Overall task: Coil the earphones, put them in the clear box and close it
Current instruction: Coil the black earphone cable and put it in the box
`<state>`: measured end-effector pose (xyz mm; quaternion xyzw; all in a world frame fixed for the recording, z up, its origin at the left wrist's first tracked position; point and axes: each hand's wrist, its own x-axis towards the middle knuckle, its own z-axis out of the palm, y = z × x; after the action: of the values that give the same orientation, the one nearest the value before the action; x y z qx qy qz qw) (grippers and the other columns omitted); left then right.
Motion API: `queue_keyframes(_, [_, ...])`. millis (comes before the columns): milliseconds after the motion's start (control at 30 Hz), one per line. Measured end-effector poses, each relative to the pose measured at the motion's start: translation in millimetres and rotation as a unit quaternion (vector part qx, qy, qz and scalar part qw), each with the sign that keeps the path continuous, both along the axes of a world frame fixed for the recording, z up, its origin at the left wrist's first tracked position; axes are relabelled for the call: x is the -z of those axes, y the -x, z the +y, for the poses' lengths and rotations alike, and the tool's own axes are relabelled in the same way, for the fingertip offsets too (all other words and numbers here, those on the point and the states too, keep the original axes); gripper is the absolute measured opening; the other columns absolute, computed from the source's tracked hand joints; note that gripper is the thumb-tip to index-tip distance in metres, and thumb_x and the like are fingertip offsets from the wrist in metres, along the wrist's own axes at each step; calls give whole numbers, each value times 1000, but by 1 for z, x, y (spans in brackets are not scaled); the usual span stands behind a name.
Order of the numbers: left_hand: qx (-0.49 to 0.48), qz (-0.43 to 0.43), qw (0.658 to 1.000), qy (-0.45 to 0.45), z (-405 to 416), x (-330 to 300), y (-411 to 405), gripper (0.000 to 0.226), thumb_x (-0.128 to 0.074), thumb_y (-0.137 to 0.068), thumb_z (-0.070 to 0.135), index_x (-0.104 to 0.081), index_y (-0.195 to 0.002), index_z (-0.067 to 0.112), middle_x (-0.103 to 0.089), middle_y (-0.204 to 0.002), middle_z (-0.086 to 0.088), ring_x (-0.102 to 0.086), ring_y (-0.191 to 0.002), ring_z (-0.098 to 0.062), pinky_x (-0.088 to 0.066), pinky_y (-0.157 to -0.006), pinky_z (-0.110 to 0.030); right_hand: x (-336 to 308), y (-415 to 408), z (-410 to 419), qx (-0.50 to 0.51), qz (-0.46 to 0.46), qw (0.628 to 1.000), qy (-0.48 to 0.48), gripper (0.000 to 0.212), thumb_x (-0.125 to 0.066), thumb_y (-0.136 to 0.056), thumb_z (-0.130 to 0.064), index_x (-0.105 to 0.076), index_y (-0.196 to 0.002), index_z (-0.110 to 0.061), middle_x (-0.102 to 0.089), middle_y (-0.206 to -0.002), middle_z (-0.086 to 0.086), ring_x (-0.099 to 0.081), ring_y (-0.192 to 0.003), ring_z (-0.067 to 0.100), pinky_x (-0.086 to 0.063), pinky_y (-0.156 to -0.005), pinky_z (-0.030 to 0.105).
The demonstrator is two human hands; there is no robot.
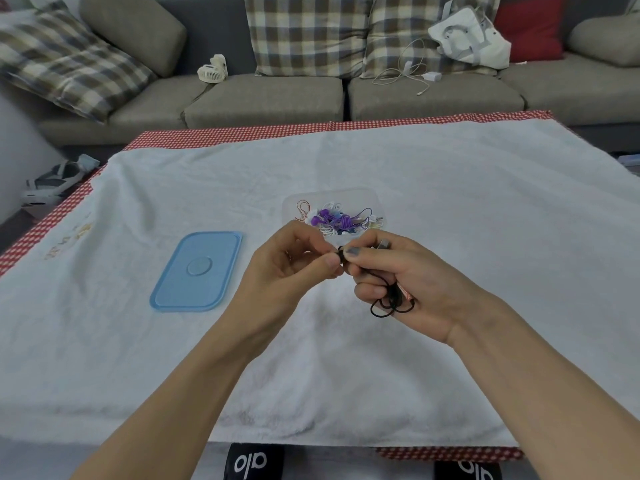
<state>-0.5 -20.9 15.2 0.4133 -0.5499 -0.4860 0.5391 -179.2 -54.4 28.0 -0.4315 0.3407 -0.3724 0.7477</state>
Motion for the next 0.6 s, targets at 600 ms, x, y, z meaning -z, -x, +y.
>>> queue_keyframes(600, [-194, 7, 980, 42, 3, -10, 30, 19, -67, -95, 6, -71, -83, 19, -74, -77, 8, -66, -77, -5, -52, -74, -18, 3, -37, 11, 73, -323, 920, -211, 16, -67, -83, -6, -56, -94, -9, -47, -75, 4, -31, -50, 8, -35, -47, 16])
